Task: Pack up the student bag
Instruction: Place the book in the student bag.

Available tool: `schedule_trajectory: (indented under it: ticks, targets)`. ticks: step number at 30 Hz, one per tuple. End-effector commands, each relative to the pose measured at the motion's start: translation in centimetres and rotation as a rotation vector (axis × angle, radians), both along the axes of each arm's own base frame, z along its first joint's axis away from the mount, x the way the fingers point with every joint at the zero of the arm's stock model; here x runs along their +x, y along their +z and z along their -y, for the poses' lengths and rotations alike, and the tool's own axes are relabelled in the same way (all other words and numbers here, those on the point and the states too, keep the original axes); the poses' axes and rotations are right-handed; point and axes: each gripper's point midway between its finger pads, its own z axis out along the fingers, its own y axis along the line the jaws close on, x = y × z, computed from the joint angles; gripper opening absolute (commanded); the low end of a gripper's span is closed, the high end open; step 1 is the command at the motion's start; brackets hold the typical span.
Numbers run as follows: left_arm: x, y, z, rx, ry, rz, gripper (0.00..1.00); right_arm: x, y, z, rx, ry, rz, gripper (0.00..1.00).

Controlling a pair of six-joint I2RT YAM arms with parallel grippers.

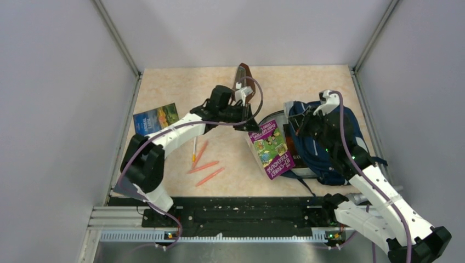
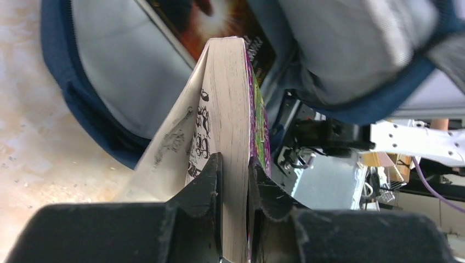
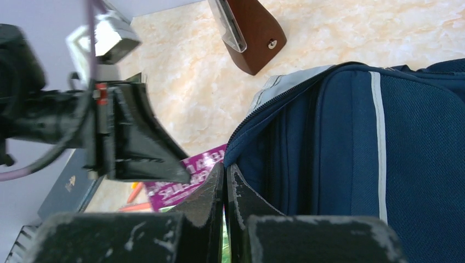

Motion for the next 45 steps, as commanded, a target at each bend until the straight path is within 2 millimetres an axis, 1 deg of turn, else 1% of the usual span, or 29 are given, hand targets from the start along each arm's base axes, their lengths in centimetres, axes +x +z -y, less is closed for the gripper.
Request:
schedule_trajectory:
  ticks: [1,3,4,6,9,10,11,12,13,14,16,17,20,22,24,27,31,32,36,41,45]
  targets:
    - [2.5,3.1,3.3,-0.127,-0.006,0.088,0.00,-0.3,7.9,-0.8,0.137,0.044,0.191,0.00]
    - [3.4,2.7,4.7,-0.143,0.002,0.077,0.00,-0.3,8.0,-0.8,0.137,0.043,0.191,0.00]
    - [4.0,2.9,5.7,-0.152,-0.005,0.081,0.00,-0.3,7.9,-0.8,0.137,0.043,0.190,0.00]
    - [5.2,1.7,7.0,-0.141,0.003,0.070,0.00,-0.3,7.9,-0.8,0.137,0.044,0.190,0.00]
    - [7.4,-0.9,8.4,-0.113,0.030,0.048,0.00,-0.5,8.0,-0.7,0.137,0.044,0.190,0.00]
    - [7.9,-1.9,8.6,-0.098,0.040,0.041,0.09,-0.5,8.0,-0.6,0.134,0.042,0.188,0.00]
    - [8.3,-2.9,8.5,-0.069,0.055,0.035,0.21,-0.5,7.9,-0.6,0.129,0.039,0.188,0.00]
    - [8.6,-3.5,8.3,-0.045,0.071,0.048,0.34,-0.6,7.8,-0.4,0.124,0.036,0.185,0.00]
    - [8.8,-3.9,7.9,-0.025,0.089,0.066,0.43,-0.6,7.8,-0.3,0.120,0.032,0.184,0.00]
    - [8.9,-4.0,7.4,-0.010,0.106,0.092,0.52,-0.7,7.7,-0.1,0.115,0.024,0.183,0.00]
    - [8.9,-3.5,6.3,0.013,0.134,0.153,0.77,-0.7,7.6,0.2,0.106,0.009,0.184,0.00]
    - [8.8,-2.4,5.7,0.014,0.153,0.192,0.81,-0.7,7.5,0.4,0.101,0.003,0.184,0.00]
    - [8.2,-1.9,3.7,0.044,0.210,0.245,0.82,-0.6,7.3,0.4,0.095,0.001,0.185,0.00]
    - [7.3,-2.2,2.6,0.050,0.236,0.242,0.82,-0.5,7.0,0.4,0.091,0.002,0.180,0.00]
    - [6.1,-2.1,2.3,0.013,0.237,0.217,0.82,-0.5,6.7,0.3,0.090,0.000,0.175,0.00]
    - [3.9,-2.2,2.9,-0.052,0.226,0.141,0.81,-0.4,6.3,0.3,0.088,0.000,0.169,0.00]
    - [0.7,-3.4,4.1,-0.097,0.219,0.040,0.80,-0.5,6.1,0.4,0.086,-0.001,0.164,0.00]
    - [0.2,-2.9,4.6,-0.143,0.216,0.029,0.80,-0.5,6.1,0.4,0.086,-0.004,0.164,0.00]
    - [-2.1,-3.0,5.8,-0.263,0.221,-0.069,0.79,-0.5,6.1,0.4,0.094,-0.001,0.165,0.00]
    - [-3.7,-2.9,7.5,-0.360,0.206,-0.139,0.77,-0.5,5.8,0.3,0.099,-0.002,0.160,0.00]
    - [-3.9,-4.0,8.4,-0.357,0.198,-0.172,0.76,-0.7,5.9,0.4,0.104,-0.003,0.165,0.00]
